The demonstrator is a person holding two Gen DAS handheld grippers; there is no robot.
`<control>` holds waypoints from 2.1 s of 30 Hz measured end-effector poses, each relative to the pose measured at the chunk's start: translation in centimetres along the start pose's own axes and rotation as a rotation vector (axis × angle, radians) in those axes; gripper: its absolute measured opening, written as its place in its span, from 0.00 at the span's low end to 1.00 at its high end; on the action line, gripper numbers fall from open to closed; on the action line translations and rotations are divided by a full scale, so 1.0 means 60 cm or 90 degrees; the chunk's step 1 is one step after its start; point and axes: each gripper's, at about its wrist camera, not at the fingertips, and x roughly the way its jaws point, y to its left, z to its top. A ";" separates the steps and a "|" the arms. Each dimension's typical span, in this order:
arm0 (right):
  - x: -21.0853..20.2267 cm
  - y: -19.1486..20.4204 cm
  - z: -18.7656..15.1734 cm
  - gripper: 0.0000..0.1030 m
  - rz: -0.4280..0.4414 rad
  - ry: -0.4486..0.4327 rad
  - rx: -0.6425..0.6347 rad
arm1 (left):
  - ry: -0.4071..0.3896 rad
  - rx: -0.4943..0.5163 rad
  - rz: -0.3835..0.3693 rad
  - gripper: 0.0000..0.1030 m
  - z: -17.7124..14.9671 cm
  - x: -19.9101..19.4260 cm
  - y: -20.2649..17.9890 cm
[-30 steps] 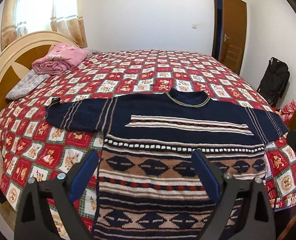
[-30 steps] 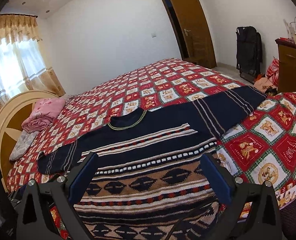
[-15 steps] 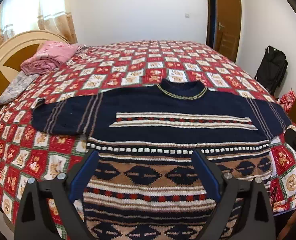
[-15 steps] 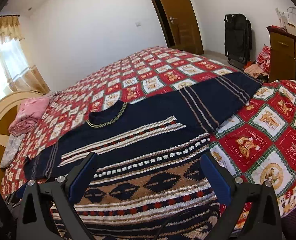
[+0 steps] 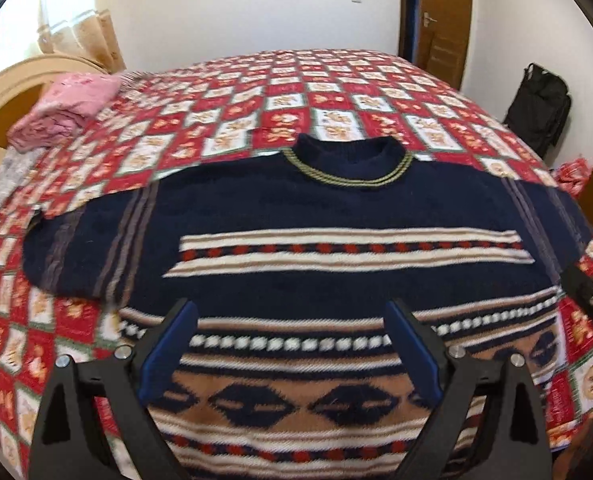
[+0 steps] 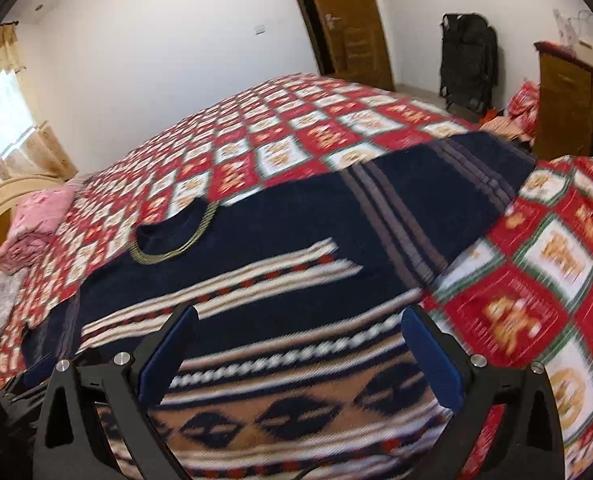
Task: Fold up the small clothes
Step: 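Grasp the cuff of the sweater sleeve with the right tool, then fold the held sleeve across the sweater body with the right tool, release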
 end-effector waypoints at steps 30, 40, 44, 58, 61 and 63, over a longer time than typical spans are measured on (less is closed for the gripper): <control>0.286 -0.551 0.317 0.63 -0.198 0.167 0.216 | 0.067 -0.025 -0.026 0.93 0.056 0.096 -0.042; 0.257 -0.518 0.313 0.17 -0.256 0.062 0.202 | 0.067 -0.026 -0.022 0.93 0.057 0.099 -0.034; 0.220 -0.437 0.330 0.14 -0.304 -0.007 0.083 | 0.059 -0.031 -0.026 0.93 0.057 0.091 -0.026; 0.127 -0.055 0.289 0.01 0.033 -0.072 -0.147 | 0.021 -0.064 -0.042 0.94 0.043 0.045 0.021; 0.167 -0.139 0.302 0.01 0.035 -0.017 -0.051 | 0.015 -0.065 -0.024 0.94 0.038 0.039 0.039; 0.175 -0.217 0.303 0.01 0.053 0.013 0.052 | 0.013 -0.076 -0.019 0.94 0.037 0.040 0.049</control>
